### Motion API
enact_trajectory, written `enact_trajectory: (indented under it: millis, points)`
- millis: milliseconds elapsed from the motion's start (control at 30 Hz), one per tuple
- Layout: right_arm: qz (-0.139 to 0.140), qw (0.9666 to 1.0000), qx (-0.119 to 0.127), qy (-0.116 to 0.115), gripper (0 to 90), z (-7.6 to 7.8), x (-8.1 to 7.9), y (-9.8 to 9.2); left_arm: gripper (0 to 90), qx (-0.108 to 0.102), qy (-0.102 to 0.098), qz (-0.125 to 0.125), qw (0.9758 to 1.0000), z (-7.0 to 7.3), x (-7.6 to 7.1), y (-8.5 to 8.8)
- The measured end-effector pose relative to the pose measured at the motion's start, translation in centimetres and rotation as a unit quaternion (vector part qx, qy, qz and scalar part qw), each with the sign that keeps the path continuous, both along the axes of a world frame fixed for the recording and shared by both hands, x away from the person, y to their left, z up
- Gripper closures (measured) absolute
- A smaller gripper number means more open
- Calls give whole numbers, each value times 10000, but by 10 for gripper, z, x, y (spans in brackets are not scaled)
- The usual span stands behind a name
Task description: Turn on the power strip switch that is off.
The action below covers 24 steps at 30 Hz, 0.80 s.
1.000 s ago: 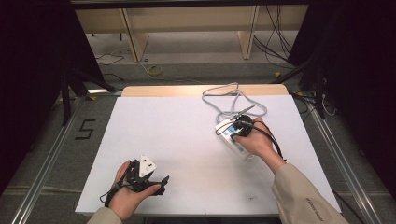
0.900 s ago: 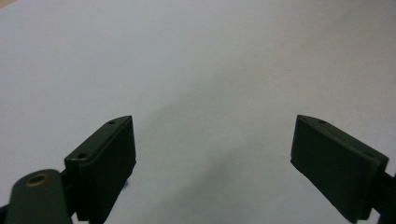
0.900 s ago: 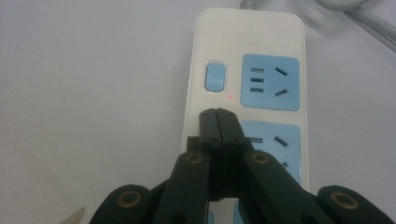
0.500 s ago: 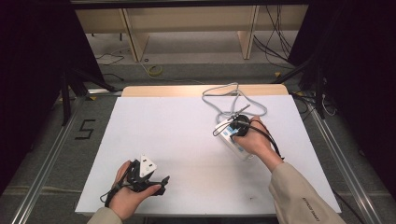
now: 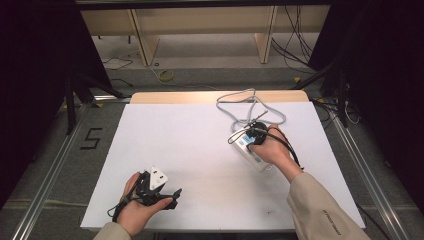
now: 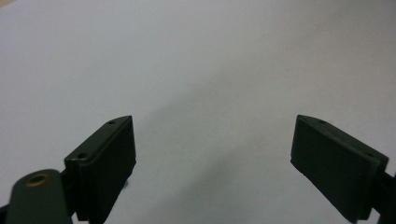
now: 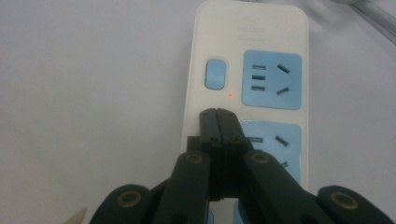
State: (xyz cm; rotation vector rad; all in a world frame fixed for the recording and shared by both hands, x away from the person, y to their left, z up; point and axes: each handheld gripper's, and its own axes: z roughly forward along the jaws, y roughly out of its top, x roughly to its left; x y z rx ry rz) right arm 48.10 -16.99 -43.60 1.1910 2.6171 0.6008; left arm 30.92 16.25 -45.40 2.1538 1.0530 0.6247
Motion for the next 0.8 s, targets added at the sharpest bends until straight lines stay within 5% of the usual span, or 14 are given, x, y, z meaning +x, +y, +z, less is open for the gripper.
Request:
enact_trajectory:
  millis: [800]
  points:
    - [-24,9999,-155,54,900,1,1,4,138,8,10,-3,10000,0,0,0]
